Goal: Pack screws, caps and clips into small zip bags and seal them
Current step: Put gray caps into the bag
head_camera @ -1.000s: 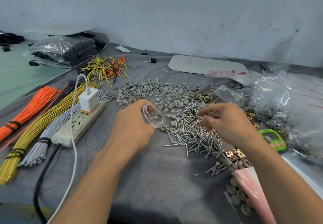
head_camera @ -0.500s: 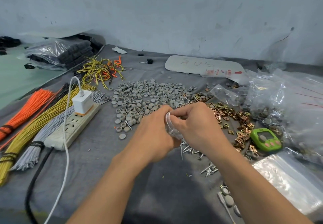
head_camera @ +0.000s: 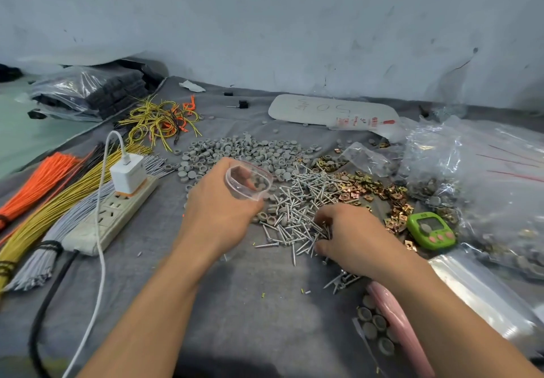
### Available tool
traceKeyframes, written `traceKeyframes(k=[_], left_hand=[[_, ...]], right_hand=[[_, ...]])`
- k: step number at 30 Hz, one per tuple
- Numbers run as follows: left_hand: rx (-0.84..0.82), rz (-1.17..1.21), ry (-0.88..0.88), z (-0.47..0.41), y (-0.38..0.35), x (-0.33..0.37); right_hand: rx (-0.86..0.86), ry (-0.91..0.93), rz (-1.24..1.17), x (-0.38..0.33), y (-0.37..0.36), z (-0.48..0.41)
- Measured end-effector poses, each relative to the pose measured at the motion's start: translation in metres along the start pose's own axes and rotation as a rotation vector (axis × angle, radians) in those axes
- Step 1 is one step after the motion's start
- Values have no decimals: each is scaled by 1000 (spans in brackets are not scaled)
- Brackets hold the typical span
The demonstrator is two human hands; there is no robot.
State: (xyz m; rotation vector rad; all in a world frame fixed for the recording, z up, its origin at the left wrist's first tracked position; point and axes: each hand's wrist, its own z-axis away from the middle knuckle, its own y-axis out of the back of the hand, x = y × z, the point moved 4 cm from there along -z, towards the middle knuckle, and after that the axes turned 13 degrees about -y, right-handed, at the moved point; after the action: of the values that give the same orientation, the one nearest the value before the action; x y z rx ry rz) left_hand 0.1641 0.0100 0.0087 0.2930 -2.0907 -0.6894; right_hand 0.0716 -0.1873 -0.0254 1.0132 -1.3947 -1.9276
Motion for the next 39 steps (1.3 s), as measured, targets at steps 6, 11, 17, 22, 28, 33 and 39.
traceKeyframes(k=[6,11,17,22,28,33,39], left_hand=[[-58,-93,-60,4,-5,1],[-157,-162,-107,5,-17,2],[-228,-168,-135,5,-32,8],[-265,-177,-132,7,-40,14],[-316,-157,-166,11,-47,24],[-320,-188,-187,9,-46,20],[-224,-196,-174,4,-29,7]], right_hand=[[68,27,6,4,7,2],[128,11,-105,12,18,4],[208,11,-333,22,28,0],[247,110,-695,12,38,10],[165,154,-678,-18,26,15],[136,232,-669,-35,18,17],[255,113,-700,-8,37,5]])
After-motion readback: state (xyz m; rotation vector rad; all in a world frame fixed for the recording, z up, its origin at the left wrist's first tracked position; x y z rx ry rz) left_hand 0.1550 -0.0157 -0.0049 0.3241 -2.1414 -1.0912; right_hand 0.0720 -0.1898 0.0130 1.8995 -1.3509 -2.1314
